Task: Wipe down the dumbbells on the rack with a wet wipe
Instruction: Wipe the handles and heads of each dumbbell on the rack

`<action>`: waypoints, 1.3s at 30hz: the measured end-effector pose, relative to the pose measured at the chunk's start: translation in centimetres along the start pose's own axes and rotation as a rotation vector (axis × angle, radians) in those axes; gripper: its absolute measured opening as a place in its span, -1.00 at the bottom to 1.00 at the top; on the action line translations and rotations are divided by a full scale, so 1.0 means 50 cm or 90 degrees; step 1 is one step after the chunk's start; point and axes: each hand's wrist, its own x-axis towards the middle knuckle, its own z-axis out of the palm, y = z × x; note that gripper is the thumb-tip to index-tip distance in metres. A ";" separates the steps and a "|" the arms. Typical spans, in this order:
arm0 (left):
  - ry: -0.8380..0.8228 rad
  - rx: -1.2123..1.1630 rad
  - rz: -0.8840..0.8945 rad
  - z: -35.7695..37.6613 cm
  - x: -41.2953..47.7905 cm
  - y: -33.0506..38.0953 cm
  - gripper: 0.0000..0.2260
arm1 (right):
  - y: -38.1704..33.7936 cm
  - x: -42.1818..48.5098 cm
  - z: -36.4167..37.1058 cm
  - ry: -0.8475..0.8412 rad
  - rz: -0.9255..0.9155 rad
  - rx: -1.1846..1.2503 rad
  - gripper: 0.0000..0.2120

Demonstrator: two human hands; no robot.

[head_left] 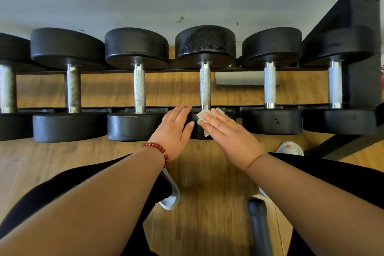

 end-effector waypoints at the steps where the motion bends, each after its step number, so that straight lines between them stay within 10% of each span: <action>1: 0.004 0.043 0.015 -0.005 -0.006 0.006 -0.53 | -0.006 -0.004 -0.010 -0.021 0.003 -0.003 -0.11; 7: 0.049 0.196 0.035 -0.033 -0.054 0.034 -0.51 | -0.053 -0.030 -0.081 -0.122 0.083 0.007 -0.20; 15: 0.103 0.264 0.043 -0.041 -0.145 0.092 -0.50 | -0.100 -0.085 -0.137 0.003 0.053 -0.019 -0.48; 39: 0.251 0.371 -0.045 -0.109 -0.268 0.089 -0.41 | -0.168 -0.063 -0.209 0.139 -0.043 -0.034 -0.45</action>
